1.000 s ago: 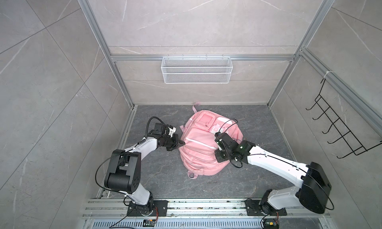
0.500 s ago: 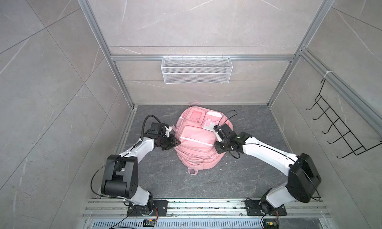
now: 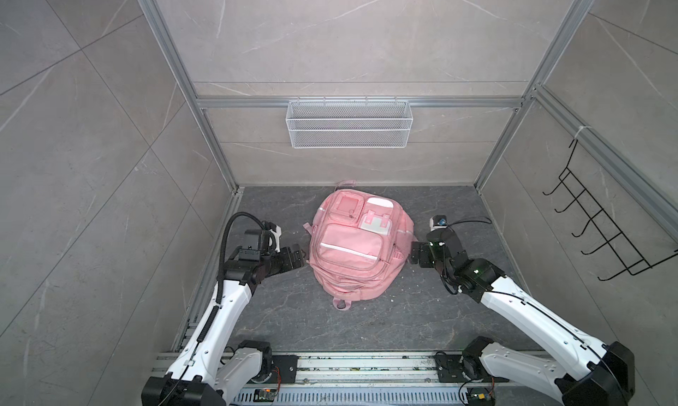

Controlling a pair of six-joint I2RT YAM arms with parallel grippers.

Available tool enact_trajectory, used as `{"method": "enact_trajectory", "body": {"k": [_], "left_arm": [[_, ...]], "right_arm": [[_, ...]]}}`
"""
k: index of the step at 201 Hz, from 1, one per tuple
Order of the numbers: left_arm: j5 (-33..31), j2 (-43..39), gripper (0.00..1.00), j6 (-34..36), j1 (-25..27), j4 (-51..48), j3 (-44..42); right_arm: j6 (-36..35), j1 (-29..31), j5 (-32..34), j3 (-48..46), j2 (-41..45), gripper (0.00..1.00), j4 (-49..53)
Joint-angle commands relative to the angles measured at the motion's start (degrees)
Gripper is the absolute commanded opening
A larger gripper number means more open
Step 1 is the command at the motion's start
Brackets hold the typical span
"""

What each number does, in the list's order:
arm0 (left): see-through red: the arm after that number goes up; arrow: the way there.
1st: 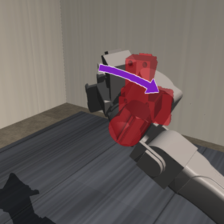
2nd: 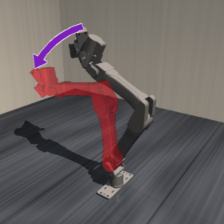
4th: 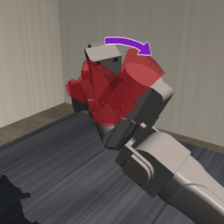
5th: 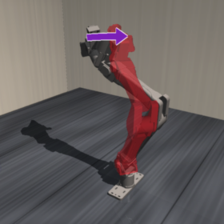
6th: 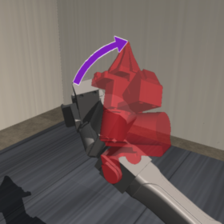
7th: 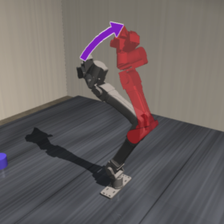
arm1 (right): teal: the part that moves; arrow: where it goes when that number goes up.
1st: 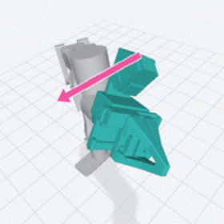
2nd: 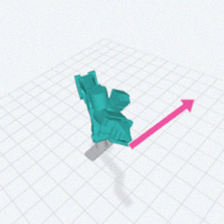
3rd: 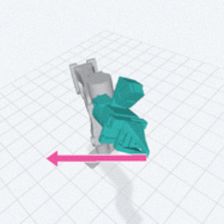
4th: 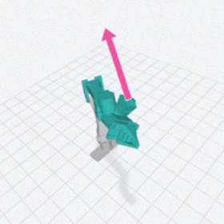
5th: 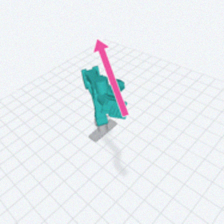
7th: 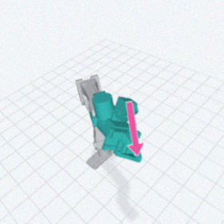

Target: Pack the student bag

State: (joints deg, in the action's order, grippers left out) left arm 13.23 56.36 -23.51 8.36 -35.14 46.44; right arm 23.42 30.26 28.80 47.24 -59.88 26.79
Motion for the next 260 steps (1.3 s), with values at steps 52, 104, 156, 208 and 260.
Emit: {"method": "enact_trajectory", "body": {"k": [52,104,156,208,260], "left_arm": [[-37.8,1.6,1.0,2.6,-0.5,7.4,-3.8],[-41.5,6.9,1.0,18.9,-1.2,36.2,-14.8],[-33.1,17.8,1.0,27.0,-3.3,72.4,-25.0],[-22.6,28.0,1.0,22.4,-9.8,81.7,-25.4],[-20.5,29.4,1.0,21.7,-11.2,83.0,-25.7]], "right_arm": [[13.3,-17.0,13.9,-15.7,2.1,1.0,-18.2],[-4.6,-25.2,-3.8,-15.2,-12.3,1.0,-39.9],[-15.3,-27.9,-14.2,-15.0,-25.9,1.0,-54.7],[-20.4,-28.6,-27.2,-16.0,-27.0,1.0,-57.8],[-21.5,-28.7,-29.2,-27.1,-27.4,1.0,-79.3]]}}
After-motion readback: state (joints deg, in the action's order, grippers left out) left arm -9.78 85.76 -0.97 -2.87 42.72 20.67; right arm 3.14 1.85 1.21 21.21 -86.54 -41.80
